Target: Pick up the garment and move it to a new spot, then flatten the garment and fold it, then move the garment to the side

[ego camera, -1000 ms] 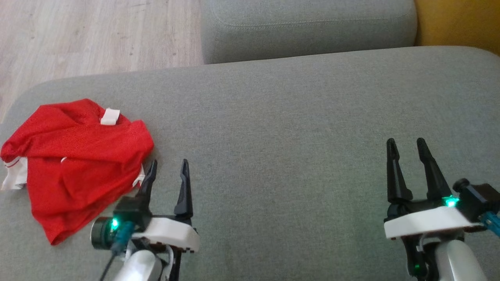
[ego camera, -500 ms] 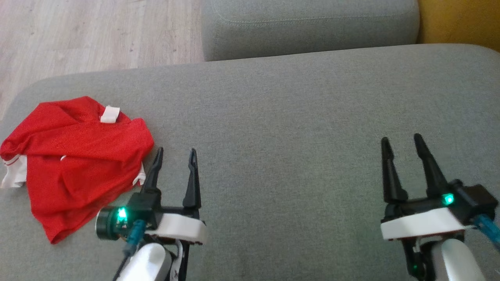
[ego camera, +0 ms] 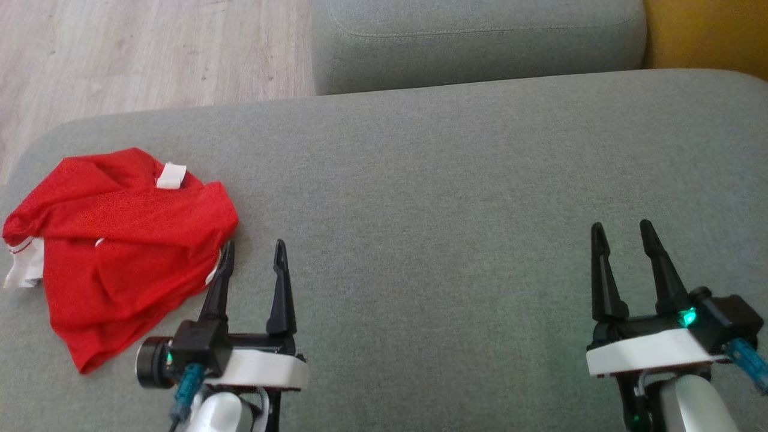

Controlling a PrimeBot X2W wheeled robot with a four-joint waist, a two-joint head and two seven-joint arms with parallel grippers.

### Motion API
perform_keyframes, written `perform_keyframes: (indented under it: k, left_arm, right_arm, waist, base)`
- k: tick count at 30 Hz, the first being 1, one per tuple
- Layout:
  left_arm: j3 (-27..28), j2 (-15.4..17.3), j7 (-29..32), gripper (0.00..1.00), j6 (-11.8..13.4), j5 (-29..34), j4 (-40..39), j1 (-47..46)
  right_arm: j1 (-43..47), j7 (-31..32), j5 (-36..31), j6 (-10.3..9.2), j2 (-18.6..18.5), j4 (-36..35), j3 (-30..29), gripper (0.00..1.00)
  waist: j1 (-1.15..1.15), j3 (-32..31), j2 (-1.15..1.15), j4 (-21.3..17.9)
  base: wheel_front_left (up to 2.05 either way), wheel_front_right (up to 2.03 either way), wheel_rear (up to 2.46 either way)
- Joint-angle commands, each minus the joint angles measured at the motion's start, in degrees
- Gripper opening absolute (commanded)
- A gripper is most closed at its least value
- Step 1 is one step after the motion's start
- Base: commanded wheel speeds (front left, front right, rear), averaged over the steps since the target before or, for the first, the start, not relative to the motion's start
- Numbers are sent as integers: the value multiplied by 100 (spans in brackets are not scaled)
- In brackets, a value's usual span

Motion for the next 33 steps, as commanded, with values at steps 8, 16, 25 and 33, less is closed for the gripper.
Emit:
perform_keyframes:
  k: [8, 16, 25, 33]
  left_arm:
    - [354, -157, -214, 100, -142, 802, -177, -141]
    - [697, -227, -214, 100, -219, 869, -52, -80]
    - [954, -248, -214, 100, -231, 930, 5, 26]
    - [1102, -252, -214, 100, -245, 986, 21, 124]
  right_arm:
    - [-96, -184, -546, -4, -50, -208, 242, 100]
    - [-86, -184, -467, -4, -50, -146, 367, 100]
    - [-1, -184, -445, -4, -50, -105, 589, 100]
    - [51, -184, -372, -4, -50, -106, 794, 100]
  waist:
    - [0, 26, 0, 38]
    - [0, -18, 0, 362]
    - [0, -160, 0, 1072]
    - [0, -250, 0, 1695]
  base:
    - [0, 0, 0]
    - [0, 0, 0]
    - [0, 0, 0]
    - [0, 0, 0]
